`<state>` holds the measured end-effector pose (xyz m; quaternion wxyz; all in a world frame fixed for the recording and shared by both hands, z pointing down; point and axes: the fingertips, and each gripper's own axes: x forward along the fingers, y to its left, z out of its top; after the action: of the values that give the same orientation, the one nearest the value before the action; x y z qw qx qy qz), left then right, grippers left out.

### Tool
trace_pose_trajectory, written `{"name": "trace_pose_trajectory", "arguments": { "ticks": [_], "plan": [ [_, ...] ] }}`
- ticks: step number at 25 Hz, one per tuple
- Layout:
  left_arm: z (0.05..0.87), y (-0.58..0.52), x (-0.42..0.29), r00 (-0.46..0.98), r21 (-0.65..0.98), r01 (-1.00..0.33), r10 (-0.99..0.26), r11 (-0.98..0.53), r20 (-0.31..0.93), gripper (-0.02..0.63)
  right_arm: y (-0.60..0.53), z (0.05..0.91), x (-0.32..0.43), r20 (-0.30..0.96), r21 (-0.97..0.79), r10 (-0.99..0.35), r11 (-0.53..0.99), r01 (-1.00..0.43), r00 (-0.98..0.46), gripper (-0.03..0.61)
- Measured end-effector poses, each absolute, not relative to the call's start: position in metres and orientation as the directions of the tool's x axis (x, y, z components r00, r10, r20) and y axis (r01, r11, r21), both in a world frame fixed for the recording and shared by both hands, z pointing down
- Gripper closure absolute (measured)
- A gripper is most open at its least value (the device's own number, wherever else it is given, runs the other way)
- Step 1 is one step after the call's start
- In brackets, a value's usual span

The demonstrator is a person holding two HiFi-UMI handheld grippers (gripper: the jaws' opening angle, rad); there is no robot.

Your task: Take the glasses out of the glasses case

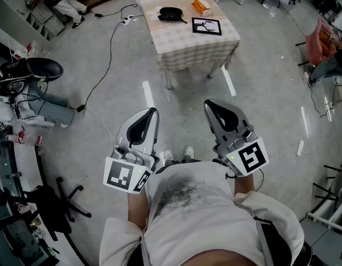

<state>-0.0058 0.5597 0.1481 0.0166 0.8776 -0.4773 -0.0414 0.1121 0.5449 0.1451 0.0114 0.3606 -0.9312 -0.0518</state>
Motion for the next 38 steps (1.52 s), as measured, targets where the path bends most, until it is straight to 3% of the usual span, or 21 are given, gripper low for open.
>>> {"name": "trace_pose_trajectory", "arguments": {
  "ticks": [31, 38],
  "plan": [
    [0.151, 0.507, 0.040, 0.504, 0.029, -0.863, -0.863, -0.505, -0.035, 0.609, 0.487, 0.151, 0.140, -0.075, 0.085, -0.627, 0.771, -0.631, -0.776, 0.561],
    [0.159, 0.473, 0.023, 0.525, 0.046, -0.849, -0.851, -0.526, -0.023, 0.609, 0.455, 0.162, 0.123, -0.007, 0.104, -0.652, 0.754, -0.649, -0.758, 0.561]
  ]
}}
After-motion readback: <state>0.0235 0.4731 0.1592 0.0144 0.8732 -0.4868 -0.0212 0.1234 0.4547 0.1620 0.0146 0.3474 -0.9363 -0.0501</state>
